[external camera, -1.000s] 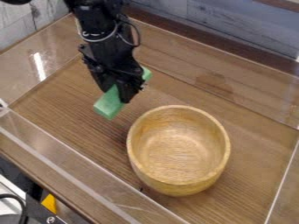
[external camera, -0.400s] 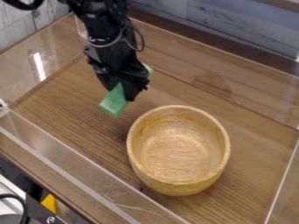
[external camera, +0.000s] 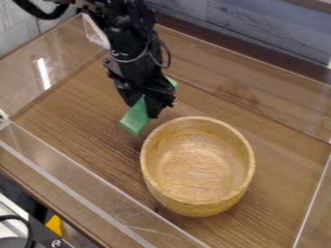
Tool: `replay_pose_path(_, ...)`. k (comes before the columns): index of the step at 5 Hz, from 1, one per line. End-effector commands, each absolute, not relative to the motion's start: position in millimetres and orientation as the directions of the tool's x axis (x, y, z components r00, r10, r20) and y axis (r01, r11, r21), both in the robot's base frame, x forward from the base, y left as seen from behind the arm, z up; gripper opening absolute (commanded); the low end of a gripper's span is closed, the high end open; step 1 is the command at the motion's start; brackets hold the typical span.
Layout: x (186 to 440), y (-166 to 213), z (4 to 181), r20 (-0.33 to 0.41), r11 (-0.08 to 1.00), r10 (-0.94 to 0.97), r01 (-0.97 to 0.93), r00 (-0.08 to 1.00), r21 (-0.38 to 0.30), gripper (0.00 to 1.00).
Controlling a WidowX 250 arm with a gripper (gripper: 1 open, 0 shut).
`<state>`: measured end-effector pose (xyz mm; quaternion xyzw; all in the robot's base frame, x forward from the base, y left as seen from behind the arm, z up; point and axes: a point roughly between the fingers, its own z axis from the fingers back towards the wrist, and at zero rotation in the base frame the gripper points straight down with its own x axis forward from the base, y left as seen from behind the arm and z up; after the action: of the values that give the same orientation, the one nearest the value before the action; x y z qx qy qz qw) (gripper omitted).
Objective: Remove the green block from inside the brown bowl and put it on the table
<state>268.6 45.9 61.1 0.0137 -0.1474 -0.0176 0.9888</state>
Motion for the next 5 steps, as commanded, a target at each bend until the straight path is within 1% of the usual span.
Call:
replay_pose_path(1, 279, 45, 68.4, 0.327, 0.999, -0.037, 0.025, 0.944, 0.04, 0.0)
replay_pose_path(2, 280, 47, 75.8, 0.327, 0.999, -0.027, 0.015, 0.945, 0.039, 1.0)
replay_pose_path(5, 281, 57, 101.7, 0.338, 0.999, 0.009, -0.022, 0.941, 0.036, 1.0)
